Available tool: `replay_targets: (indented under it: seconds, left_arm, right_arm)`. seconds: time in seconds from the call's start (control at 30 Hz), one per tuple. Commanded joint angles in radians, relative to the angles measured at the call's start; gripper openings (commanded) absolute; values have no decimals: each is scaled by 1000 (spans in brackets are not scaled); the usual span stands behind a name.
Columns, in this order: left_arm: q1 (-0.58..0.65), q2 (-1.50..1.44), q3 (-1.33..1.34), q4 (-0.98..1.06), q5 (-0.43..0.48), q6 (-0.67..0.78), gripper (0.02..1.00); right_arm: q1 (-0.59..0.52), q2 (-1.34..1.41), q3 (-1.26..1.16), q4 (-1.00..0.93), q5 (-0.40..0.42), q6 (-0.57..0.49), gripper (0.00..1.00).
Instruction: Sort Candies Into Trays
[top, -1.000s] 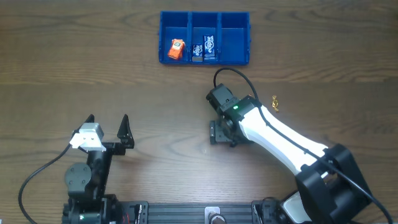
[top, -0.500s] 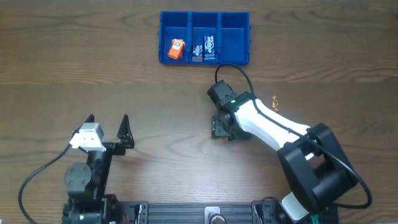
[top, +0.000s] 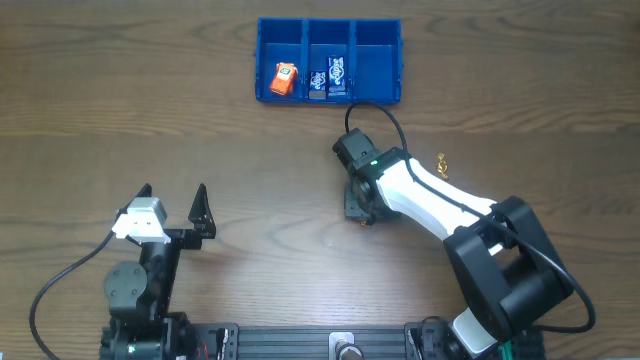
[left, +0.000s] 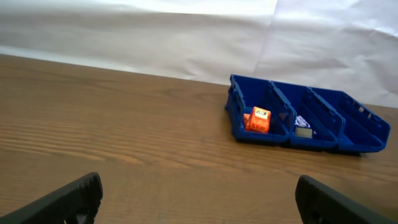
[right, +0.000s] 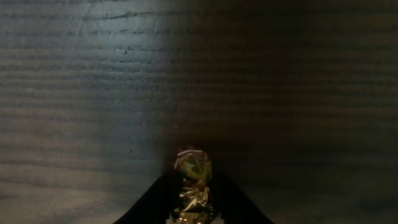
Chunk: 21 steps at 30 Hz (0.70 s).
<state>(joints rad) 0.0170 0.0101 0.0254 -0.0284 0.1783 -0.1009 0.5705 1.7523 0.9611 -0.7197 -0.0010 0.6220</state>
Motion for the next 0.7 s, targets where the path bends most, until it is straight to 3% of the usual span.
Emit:
replay_targets:
  seconds: [0.03,0.33,0.53,0.7]
  left_arm:
    - [2,-6,-21,-31,22,-4,996]
    - [2,-6,-21,-31,22,-4,998]
    - [2,-6,-21,-31,22,-4,996]
    - [2,-6,-21,-31,21,-4,996]
  right_arm:
    - [-3,30,0,3,-1,3,218]
    - [5,-19,54,-46,32,0,169]
    - [-64,-39,510,-317,178,-103,169]
    - [-138,76,895,-377,254,-198,169]
